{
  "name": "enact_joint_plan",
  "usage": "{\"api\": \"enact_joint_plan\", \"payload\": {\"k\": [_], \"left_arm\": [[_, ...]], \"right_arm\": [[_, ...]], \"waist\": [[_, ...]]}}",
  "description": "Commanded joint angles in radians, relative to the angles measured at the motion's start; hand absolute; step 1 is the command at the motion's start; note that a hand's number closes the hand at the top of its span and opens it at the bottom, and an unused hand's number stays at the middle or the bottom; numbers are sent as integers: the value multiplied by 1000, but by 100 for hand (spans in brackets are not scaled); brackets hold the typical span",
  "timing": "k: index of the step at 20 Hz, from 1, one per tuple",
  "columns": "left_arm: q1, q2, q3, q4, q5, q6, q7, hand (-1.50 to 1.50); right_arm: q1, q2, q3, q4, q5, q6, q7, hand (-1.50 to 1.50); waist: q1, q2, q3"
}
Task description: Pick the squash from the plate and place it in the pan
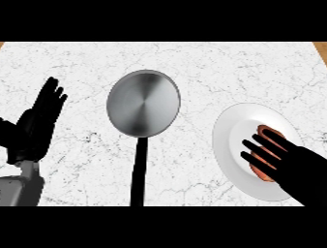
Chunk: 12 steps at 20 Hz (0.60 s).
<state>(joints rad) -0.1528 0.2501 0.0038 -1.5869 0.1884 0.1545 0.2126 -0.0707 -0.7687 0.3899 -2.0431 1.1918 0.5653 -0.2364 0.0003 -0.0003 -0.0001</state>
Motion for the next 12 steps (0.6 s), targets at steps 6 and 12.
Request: {"api": "enact_joint_plan", "payload": {"k": [6,12], "left_arm": [[-46,-27,23,41,-33,-14,8,0],[-51,2,73,31,-5,-69,30,0]], "right_arm": [[-49,139,20,211,126,-66,-61,-150],[-32,164,24,274,212,-101,-91,-150]], "waist": [[1,1,0],[1,1,0]]}}
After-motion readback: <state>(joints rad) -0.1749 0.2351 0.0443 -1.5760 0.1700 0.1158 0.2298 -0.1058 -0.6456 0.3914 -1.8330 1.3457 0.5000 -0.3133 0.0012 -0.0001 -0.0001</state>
